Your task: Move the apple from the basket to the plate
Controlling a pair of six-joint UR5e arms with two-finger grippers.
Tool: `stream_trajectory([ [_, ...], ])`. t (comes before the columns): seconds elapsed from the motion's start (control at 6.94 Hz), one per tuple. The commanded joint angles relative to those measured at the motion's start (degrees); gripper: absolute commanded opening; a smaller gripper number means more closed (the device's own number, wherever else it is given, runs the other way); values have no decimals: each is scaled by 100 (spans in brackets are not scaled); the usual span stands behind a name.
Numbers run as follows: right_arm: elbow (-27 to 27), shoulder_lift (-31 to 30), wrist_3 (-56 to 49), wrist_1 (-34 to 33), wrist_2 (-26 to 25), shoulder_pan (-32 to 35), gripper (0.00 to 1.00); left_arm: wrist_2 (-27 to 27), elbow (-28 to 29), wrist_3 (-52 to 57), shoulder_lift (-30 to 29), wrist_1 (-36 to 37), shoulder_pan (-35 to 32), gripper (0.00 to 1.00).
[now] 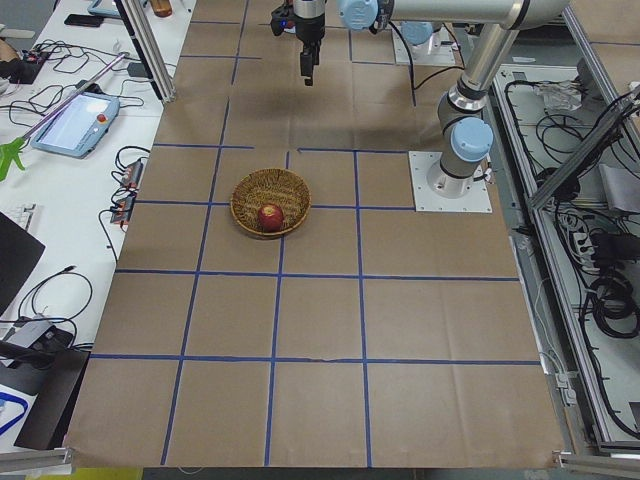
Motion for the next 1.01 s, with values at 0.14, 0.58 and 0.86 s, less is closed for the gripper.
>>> stream_trajectory([
  [0.14, -185, -799, 1928, 1506, -79, 966, 100, -4, 23, 0, -20, -7, 7, 99],
  [0.58, -211, -897, 3533, 1624, -526, 2187, 100, 5, -12, 0, 6, -16, 7, 99],
  [0.86, -368, -862, 3975, 1659, -527, 2454, 100, 5, -12, 0, 6, -16, 7, 99],
])
